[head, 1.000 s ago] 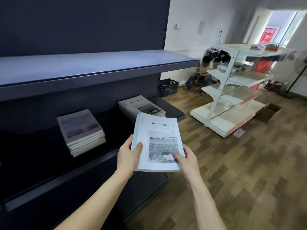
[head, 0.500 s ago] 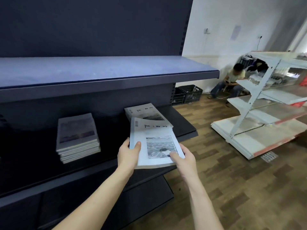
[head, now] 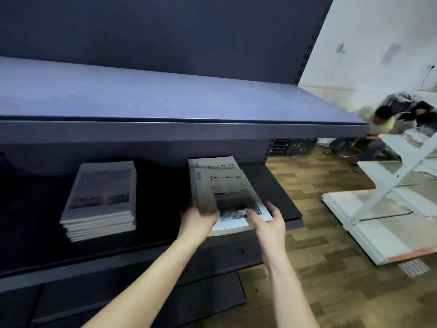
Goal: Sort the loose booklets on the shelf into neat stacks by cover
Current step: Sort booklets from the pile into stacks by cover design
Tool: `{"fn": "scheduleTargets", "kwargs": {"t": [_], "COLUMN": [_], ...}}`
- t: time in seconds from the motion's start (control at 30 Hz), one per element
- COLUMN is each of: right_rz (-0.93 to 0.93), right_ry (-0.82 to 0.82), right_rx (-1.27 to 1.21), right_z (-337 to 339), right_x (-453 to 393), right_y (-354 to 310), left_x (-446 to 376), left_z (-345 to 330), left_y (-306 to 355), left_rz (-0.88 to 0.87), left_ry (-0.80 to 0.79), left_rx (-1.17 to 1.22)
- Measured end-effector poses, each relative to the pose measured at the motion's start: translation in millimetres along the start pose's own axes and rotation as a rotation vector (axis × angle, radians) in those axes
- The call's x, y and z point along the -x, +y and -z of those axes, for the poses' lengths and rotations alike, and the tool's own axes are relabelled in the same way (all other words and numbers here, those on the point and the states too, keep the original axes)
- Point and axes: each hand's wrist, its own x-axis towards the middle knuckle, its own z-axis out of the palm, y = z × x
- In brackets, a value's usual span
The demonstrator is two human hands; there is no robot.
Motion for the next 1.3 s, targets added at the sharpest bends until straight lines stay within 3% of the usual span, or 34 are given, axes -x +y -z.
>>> {"fn": "scheduleTargets", "kwargs": {"t": [0.2, 0.27, 0.43, 0.63, 1.03, 1.13, 1.3], "right_rz": [0.049, 0.086, 0.136, 0.120, 0.032, 0.096, 0.370], "right_ry": [-0.072, -0.106, -0.163, -0.243, -0.302, -0.289, -0.163], "right_rx": [0.076, 0.113, 0.176, 0.192, 0.247, 0.326, 0.534], "right_z": [-5, -6, -6, -1, 1, 0, -8], "right_x": [-39, -53, -86, -107, -124, -124, -106], "right_y": [6, 7, 10, 22, 36, 34, 29], "left_x": [-19, -42, -32, -50, -52, -49, -32], "left_z": [-13, -25, -34, -47, -50, -46, -42], "left_y": [3, -12, 24, 19, 36, 39, 39], "left_rz": [-0.013, 0.005, 0.009, 0.058, 0.063, 0.044, 0.055], "left_ry": [-0.059, -0.016, 0.074, 0.142, 0.140, 0.149, 0.220], "left_rx": [-0.134, -0.177, -0.313, -0.164, -0.273, -0.239, -0.329]}}
